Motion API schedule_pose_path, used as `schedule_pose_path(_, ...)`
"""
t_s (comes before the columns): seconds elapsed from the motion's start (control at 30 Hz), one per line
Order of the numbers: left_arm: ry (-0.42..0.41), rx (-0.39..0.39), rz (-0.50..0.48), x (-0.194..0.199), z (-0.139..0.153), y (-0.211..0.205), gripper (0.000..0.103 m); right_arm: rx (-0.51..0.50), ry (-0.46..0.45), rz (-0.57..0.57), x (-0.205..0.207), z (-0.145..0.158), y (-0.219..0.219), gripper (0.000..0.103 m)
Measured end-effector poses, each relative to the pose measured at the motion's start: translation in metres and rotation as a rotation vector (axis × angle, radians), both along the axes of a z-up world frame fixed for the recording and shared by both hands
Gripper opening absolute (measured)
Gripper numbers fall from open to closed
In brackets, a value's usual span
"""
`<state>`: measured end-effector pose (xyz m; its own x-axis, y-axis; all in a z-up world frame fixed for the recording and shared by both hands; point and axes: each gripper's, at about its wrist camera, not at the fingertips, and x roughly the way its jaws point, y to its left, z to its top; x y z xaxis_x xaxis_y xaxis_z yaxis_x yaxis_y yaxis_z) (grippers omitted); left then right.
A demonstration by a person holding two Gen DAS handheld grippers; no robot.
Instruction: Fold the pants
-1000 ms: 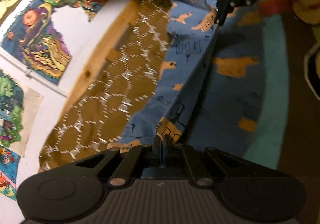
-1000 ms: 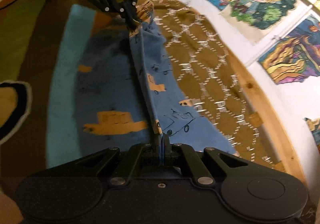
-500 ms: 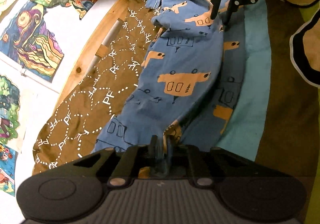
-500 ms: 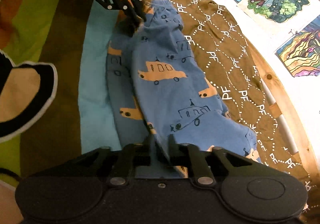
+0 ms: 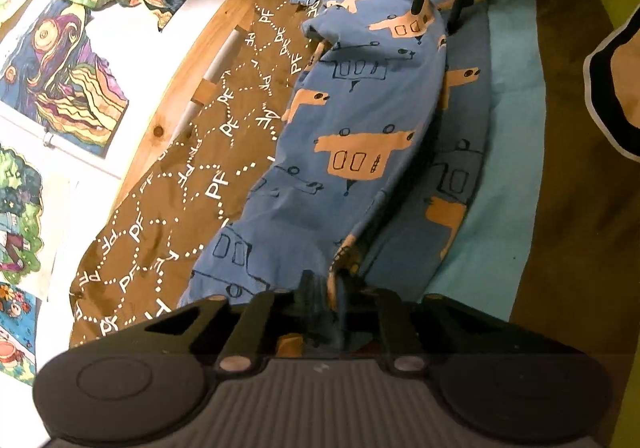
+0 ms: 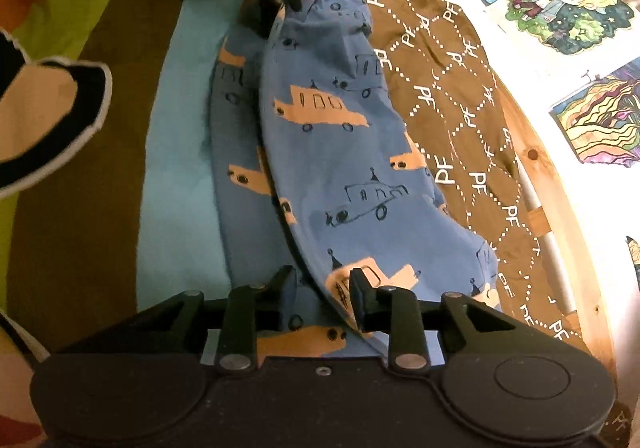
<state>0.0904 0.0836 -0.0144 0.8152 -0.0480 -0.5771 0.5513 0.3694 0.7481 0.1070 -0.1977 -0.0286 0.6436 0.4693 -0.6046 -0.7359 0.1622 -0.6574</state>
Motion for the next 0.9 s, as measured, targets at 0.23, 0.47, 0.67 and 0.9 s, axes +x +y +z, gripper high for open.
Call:
schedule_pose_path(0.23, 0.007, -0.013, -0.007, -0.005, 0.001, 0.003, 0.001, -0.032, 0.008, -0.002, 0.003, 0.005, -0.002, 0.0)
schedule_pose_path(0.47, 0.013, 0.009, -0.022, -0.008, 0.002, 0.007, 0.0, -0.008, 0.036, 0.007, -0.015, 0.023, -0.008, 0.0)
schedule_pose_path(0.67, 0.066, 0.036, -0.035, -0.006, -0.004, 0.009, 0.0, -0.036, 0.095, 0.013, -0.027, 0.017, -0.006, 0.0)
schedule_pose_path(0.9, 0.121, 0.043, -0.032, -0.001, -0.011, 0.01, 0.001, -0.057, 0.138, -0.002, -0.027, 0.005, 0.0, 0.0)
